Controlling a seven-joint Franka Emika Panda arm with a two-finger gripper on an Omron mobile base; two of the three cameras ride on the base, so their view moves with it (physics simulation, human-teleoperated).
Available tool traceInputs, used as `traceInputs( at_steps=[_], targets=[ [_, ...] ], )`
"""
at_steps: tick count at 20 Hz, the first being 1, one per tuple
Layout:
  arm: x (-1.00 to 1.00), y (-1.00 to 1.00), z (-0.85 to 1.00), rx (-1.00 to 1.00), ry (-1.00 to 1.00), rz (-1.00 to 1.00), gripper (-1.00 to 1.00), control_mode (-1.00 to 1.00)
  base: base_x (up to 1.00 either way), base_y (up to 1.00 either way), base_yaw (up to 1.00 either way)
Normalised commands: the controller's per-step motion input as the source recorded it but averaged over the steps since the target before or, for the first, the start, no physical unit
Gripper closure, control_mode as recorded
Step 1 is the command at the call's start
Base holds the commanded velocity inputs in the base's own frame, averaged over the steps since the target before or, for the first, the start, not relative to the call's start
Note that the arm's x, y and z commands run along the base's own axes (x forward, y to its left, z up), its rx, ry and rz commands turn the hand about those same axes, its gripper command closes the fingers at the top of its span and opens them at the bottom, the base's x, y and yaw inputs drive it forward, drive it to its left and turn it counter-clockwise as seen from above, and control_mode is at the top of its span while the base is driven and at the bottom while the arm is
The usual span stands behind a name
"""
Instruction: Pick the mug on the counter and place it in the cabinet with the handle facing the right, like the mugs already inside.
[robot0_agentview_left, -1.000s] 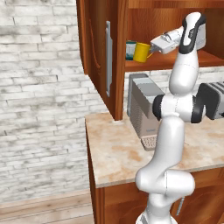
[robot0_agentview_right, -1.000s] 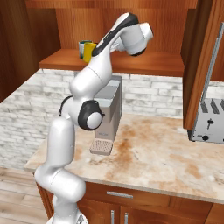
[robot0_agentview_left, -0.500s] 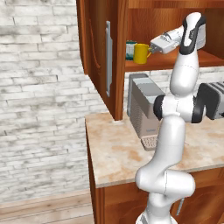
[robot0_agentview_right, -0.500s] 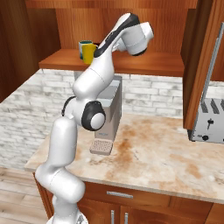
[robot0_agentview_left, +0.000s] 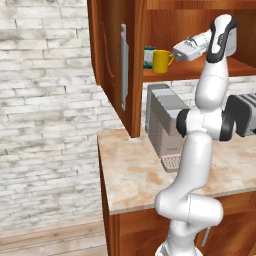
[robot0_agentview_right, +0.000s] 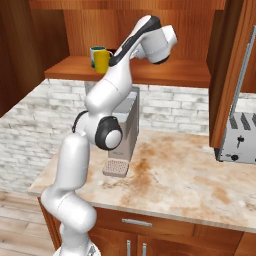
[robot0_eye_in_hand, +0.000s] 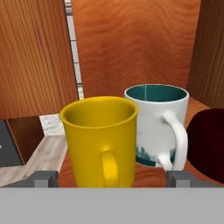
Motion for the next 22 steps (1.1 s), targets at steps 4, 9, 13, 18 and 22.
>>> traceInputs(
  at_steps=[4, 9, 13, 18, 22],
  targets=[
    [0.00, -0.23, 0.00, 0.00, 0.03, -0.02, -1.00, -1.00, 0.00, 0.00, 0.00],
    [0.00, -0.04, 0.00, 0.00, 0.00, 0.00, -1.00, -1.00, 0.00, 0.00, 0.00],
    [-0.10, 0.00, 0.00, 0.00, 0.01, 0.00, -1.00, -1.00, 0.00, 0.00, 0.00],
    [-0.25, 0.00, -0.01, 0.00, 0.00, -0.02, -1.00, -1.00, 0.00, 0.00, 0.00],
    [-0.32, 0.04, 0.00, 0.00, 0.00, -0.03, -1.00, -1.00, 0.00, 0.00, 0.00]
  ],
)
